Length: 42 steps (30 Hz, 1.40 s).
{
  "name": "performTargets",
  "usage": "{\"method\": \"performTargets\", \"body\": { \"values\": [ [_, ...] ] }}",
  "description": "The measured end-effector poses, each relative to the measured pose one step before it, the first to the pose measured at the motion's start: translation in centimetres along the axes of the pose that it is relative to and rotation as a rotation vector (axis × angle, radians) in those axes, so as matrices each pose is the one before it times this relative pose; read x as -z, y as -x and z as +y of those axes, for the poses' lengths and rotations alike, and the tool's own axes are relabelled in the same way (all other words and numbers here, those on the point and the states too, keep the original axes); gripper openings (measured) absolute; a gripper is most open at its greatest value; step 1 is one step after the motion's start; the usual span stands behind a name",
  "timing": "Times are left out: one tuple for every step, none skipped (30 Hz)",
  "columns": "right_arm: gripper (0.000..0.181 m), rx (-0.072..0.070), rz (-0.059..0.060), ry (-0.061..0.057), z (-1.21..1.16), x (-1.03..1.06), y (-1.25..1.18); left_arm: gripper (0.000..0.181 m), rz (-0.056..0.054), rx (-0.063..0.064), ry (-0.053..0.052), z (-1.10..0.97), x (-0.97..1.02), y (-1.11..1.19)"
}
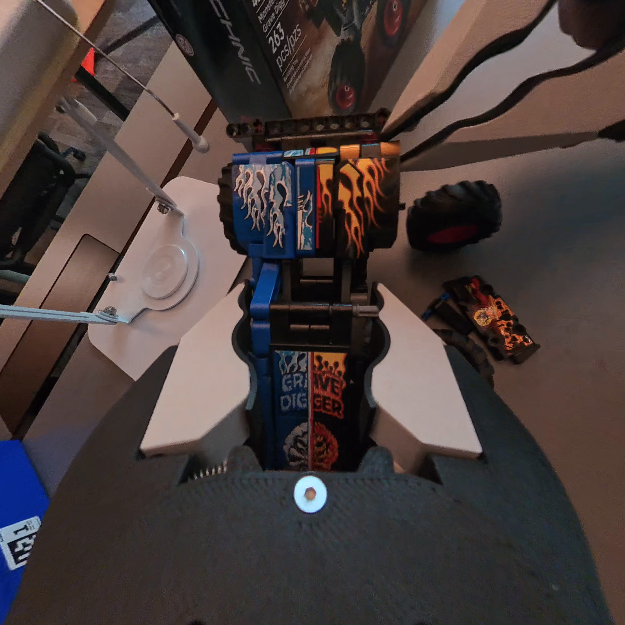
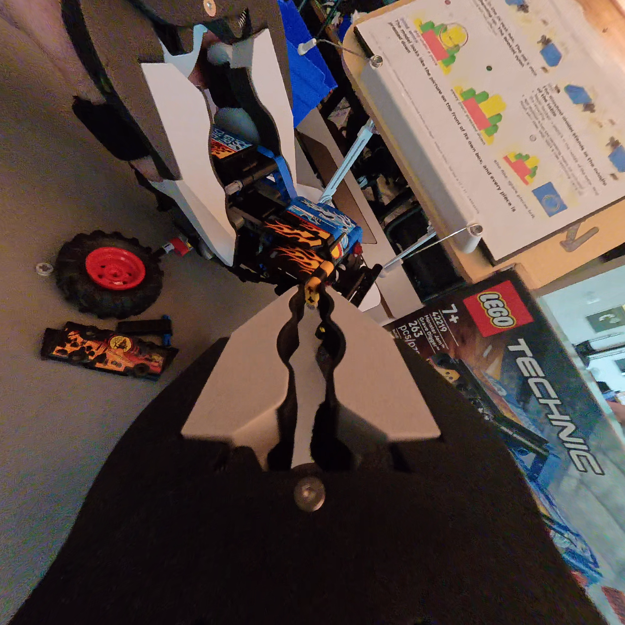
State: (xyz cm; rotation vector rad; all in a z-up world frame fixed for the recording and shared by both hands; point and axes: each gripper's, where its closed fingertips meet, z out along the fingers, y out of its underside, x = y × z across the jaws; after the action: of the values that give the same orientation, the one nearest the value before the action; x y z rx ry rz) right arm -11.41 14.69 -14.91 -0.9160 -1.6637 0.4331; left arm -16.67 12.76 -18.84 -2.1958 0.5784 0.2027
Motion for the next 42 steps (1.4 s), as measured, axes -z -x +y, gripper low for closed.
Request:
{"method": "performTargets", "body": {
  "values": [
    [0.007, 0.0312, 0.0154, -0.0083, -0.188, 0.028, 0.089, 0.066, 0.0039, 0.0114, -0.0124, -0.008, 0.024, 0.032],
    [0.008, 0.0272, 0.0096, -0.0103, -0.096, 0.039, 0.009, 0.066, 0.0129, 0.016, -0.0236, -0.065, 0.002, -0.08],
    [0.012, 0.0022, 0.0055, -0.0117, -0.015, 0.047, -0.069, 0.066, 0.0102, 0.0119, -0.0145, -0.037, 0.029, -0.018],
    [0.021, -0.01, 0.0095, -0.0046, 0.113, 0.012, -0.187, 0.066, 0.0092, 0.0053, -0.0072, 0.032, 0.019, -0.037],
    [0.031, -0.0056, 0.0125, 0.0028, 0.228, -0.034, -0.264, 0.066, 0.0052, 0.0032, -0.0084, -0.016, -0.01, -0.038],
    [0.032, -0.0089, 0.0079, -0.0012, 0.157, -0.04, -0.171, 0.066, -0.0034, 0.0008, -0.0026, -0.026, -0.002, 0.036],
    [0.029, -0.0157, -0.0107, -0.0027, 0.065, -0.102, 0.185, 0.066, 0.0018, -0.0002, -0.0012, -0.032, -0.026, -0.026],
    [0.022, -0.0002, -0.0134, -0.0016, -0.002, -0.159, 0.395, 0.066, 0.0063, 0.0044, -0.0067, -0.054, -0.014, -0.042],
    [0.02, 0.0225, 0.0101, -0.0004, -0.05, -0.218, 0.165, 0.066, 0.0074, 0.0118, -0.0108, -0.052, 0.028, 0.02],
    [0.017, 0.0237, 0.0219, 0.0046, -0.019, -0.278, -0.09, 0.065, 0.0106, 0.0086, -0.0097, -0.021, 0.07, -0.015],
    [0.014, 0.0042, 0.0149, 0.0006, -0.053, -0.249, -0.165, 0.065, 0.0065, 0.0084, -0.0106, -0.022, 0.075, 0.024],
    [0.014, -0.0134, 0.004, -0.0053, -0.074, -0.162, -0.14, 0.065, -0.0009, 0.0113, -0.0119, -0.036, 0.062, 0.105],
    [0.013, -0.0078, 0.0011, -0.0056, -0.03, -0.075, -0.089, 0.065, 0.0017, 0.009, -0.0117, -0.049, 0.02, 0.022],
    [0.013, 0.0117, 0.0062, -0.0022, -0.03, 0.016, -0.034, 0.065, -0.0013, 0.005, -0.0076, -0.027, 0.007, 0.028],
    [0.012, 0.0229, 0.0108, -0.0005, -0.141, 0.092, 0.004, 0.065, -0.0041, 0.001, -0.0044, -0.03, 0.005, 0.031],
    [0.012, 0.0332, 0.0155, 0.0029, -0.239, 0.174, -0.059, 0.064, -0.0038, 0.0007, -0.0093, -0.063, 0.014, 0.007],
    [0.011, 0.0337, 0.0205, 0.0001, -0.363, 0.206, -0.206, 0.064, -0.0023, 0.0051, -0.0191, -0.158, 0.024, 0.025],
    [0.011, 0.0229, 0.0164, -0.0008, -0.333, 0.163, -0.238, 0.064, 0.0011, 0.0061, -0.018, -0.147, 0.02, -0.004],
    [0.011, 0.031, 0.0135, 0.0012, -0.249, 0.118, -0.247, 0.065, 0.0047, 0.0058, -0.0123, -0.182, 0.132, -0.049],
    [0.011, 0.0342, 0.0162, -0.0016, -0.29, 0.143, -0.311, 0.065, 0.0054, 0.0018, -0.0088, -0.269, 0.226, -0.117],
    [0.01, 0.0253, 0.0149, -0.0037, -0.388, 0.21, -0.343, 0.065, 0.0028, 0.0002, -0.0086, -0.312, 0.163, -0.107],
    [0.01, 0.0231, 0.013, -0.001, -0.383, 0.214, -0.355, 0.066, -0.0083, -0.0057, -0.0066, -0.276, 0.091, 0.038],
    [0.01, 0.0257, 0.0071, 0.0027, -0.241, 0.124, -0.332, 0.067, -0.0116, -0.016, 0.0009, -0.189, 0.017, 0.051],
    [0.009, 0.0159, 0.0058, -0.0019, -0.193, 0.104, -0.364, 0.069, -0.0039, -0.0171, -0.0079, -0.336, -0.003, -0.122],
    [0.009, 0.007, -0.0013, -0.0121, -0.301, 0.104, -0.236, 0.07, 0.0156, 0.0014, -0.039, -0.911, 0.127, -0.397],
    [0.009, 0.0093, 0.0044, -0.0063, -0.223, 0.068, -0.182, 0.069, 0.0107, 0.0056, -0.0341, -0.921, 0.202, -0.242],
    [0.01, 0.0176, 0.0009, -0.0105, -0.275, 0.097, -0.012, 0.068, -0.0069, -0.0067, -0.0136, -0.55, 0.216, 0.074],
    [0.009, 0.0252, -0.005, -0.0187, -0.408, 0.151, 0.11, 0.069, -0.002, -0.0026, -0.0045, -0.295, 0.136, 0.034],
    [0.01, 0.0201, -0.0042, -0.0003, -0.134, 0.099, 0.07, 0.07, 0.012, 0.0073, 0.0093, 0.151, -0.113, -0.17],
    [0.01, 0.0121, -0.0044, -0.01, -0.19, 0.123, 0.102, 0.071, 0.006, 0.0037, 0.0068, 0.252, -0.234, -0.137],
    [0.01, 0.0064, -0.0096, -0.0281, -0.396, 0.121, 0.184, 0.071, -0.0133, -0.023, 0.0304, 0.605, -0.361, 0.01],
    [0.01, -0.0012, -0.0046, -0.0136, -0.326, 0.05, 0.149, 0.073, -0.0047, -0.0176, 0.0235, 0.456, -0.388, -0.154],
    [0.011, 0.0116, -0.0035, -0.0077, -0.34, 0.037, 0.188, 0.067, 0.0091, 0.003, 0.0032, 0.174, -0.264, -0.182],
    [0.011, 0.0055, -0.0052, -0.0098, -0.363, 0.018, 0.194, 0.061, -0.0058, 0.0014, -0.0107, 0.036, -0.069, 0.214],
    [0.011, -0.0145, 0.0018, -0.0016, -0.115, -0.054, 0.032, 0.06, 0.0019, 0.0138, -0.0106, 0.03, -0.028, 0.169],
    [0.011, -0.0146, 0.0075, -0.0016, 0.028, -0.061, -0.07, 0.059, 0.0036, 0.0178, -0.0213, -0.09, -0.137, 0.028],
    [0.012, -0.006, 0.0052, -0.0039, 0.071, -0.021, -0.05, 0.059, -0.0015, 0.0117, -0.0174, -0.084, -0.154, 0.01],
    [0.012, -0.0072, -0.0015, -0.0017, 0.078, 0.03, 0.032, 0.059, 0.0011, -0.0035, 0.0015, 0.074, -0.159, -0.054],
    [0.013, -0.0066, 0.0018, -0.001, 0.041, 0.054, 0.045, 0.059, 0.0044, 0.0019, -0.0011, -0.026, -0.095, -0.048],
    [0.013, 0.0053, 0.0031, -0.0017, 0.005, 0.086, 0.067, 0.059, 0.0034, 0.0017, -0.0036, -0.011, -0.047, 0.008],
    [0.013, 0.0102, 0.004, -0.0007, 0.02, 0.083, 0.029, 0.059, 0.001, 0.0004, -0.0034, 0.009, -0.028, -0.003],
    [0.012, -0.0021, 0.0003, -0.0055, -0.039, 0.107, 0.035, 0.059, -0.0007, 0.0007, -0.0034, -0.005, -0.029, 0.003]
  ]
}}
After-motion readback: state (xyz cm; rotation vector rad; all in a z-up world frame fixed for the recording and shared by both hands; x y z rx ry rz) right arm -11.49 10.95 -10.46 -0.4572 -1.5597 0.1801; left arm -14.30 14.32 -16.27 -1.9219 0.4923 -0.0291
